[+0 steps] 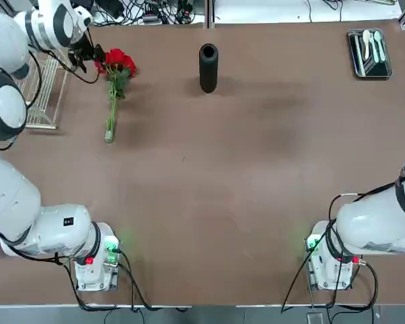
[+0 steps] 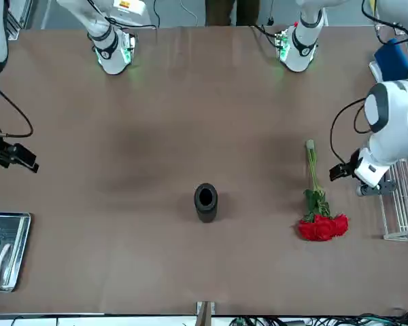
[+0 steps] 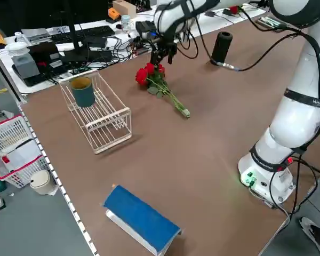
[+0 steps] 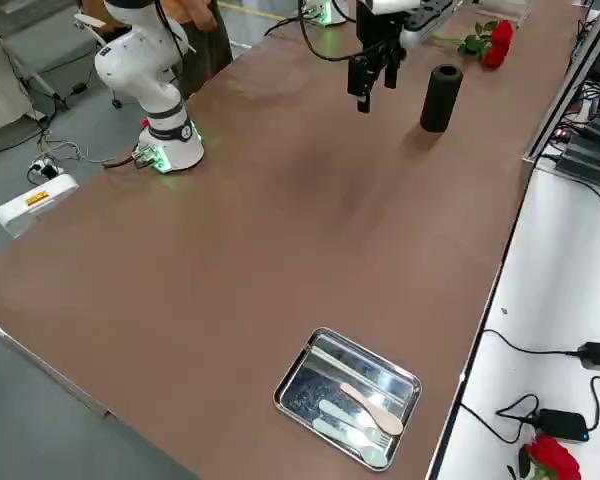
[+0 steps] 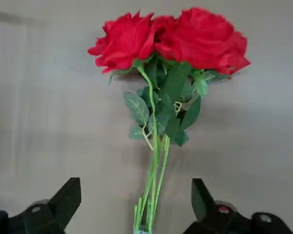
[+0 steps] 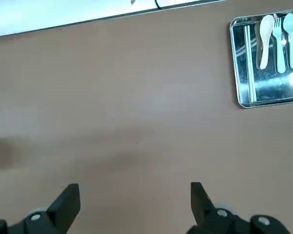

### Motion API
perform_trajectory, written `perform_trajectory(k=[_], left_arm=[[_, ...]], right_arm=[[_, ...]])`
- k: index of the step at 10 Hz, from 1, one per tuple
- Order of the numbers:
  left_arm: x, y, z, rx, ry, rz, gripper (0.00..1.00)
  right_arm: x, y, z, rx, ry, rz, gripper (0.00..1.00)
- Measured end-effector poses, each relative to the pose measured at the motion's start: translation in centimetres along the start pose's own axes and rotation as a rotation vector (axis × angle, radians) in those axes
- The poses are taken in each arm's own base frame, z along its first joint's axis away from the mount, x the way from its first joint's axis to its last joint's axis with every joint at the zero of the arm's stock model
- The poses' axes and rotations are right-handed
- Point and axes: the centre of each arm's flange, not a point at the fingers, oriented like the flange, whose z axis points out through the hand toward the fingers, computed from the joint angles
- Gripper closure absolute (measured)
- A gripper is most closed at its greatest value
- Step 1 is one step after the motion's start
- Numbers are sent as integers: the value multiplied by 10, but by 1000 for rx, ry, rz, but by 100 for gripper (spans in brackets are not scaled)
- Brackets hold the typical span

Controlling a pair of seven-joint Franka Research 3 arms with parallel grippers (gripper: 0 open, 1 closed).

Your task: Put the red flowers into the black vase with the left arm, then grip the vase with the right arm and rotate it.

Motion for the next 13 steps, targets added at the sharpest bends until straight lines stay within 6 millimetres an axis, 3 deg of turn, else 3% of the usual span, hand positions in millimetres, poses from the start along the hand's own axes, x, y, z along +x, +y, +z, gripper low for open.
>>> perform_trajectory(k=[3,6,9,13], left_arm=[[-34,-3,61,-2,37,-2,0],[-44,-17,112,-6,53,-28,0],[-44,-17,128,-8,66,-28,0],[-42,-9,126,-14,76,-15,0]], right_arm=[[1,13,1,-3,-6,22,0],[-2,13,2,-5,-26,21,0],[-2,14,2,-5,-27,21,0],[-2,14,3,-6,-34,22,0]])
